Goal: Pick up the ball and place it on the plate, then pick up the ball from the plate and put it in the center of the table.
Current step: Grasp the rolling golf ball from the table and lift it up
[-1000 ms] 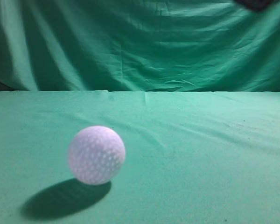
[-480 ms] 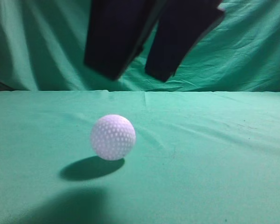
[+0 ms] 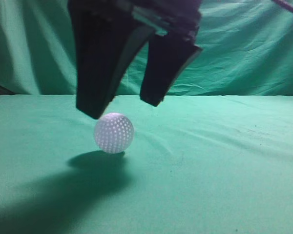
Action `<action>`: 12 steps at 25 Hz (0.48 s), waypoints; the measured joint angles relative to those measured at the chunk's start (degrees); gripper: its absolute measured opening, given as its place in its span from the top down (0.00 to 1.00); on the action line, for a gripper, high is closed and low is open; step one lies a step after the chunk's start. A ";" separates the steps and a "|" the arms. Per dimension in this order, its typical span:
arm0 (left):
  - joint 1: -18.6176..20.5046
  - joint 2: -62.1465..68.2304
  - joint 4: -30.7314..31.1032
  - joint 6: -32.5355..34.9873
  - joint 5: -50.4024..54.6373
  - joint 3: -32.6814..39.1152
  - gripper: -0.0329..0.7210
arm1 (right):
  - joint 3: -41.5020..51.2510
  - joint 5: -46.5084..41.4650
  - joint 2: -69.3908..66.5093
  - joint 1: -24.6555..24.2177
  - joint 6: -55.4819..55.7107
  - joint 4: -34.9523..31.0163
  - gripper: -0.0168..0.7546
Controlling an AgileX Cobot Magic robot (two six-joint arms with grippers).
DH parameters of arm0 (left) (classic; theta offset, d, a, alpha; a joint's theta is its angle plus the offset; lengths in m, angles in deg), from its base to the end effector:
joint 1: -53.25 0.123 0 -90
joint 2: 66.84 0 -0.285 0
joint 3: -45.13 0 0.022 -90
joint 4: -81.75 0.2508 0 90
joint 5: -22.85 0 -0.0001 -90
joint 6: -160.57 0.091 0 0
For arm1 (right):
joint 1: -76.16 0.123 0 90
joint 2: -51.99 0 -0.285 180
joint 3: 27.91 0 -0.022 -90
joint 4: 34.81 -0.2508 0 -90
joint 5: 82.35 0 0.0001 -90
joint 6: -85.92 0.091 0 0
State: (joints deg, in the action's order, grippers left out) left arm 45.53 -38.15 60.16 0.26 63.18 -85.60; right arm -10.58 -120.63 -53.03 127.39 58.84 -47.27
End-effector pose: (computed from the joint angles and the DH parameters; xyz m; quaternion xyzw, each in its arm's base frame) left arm 0.0664 -0.0309 0.2945 0.1411 0.8336 -0.1238 0.5195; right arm 0.1961 0.2636 0.1979 -0.5624 0.8058 0.1138 0.1467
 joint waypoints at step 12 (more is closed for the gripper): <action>0.00 0.00 0.00 0.00 0.00 0.00 0.96 | -13.22 -3.66 -12.51 -4.86 8.12 0.63 0.14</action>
State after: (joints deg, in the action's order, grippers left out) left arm 45.53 -38.15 60.16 0.26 63.18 -85.60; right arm -23.79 -124.28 -65.55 122.54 66.95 -46.64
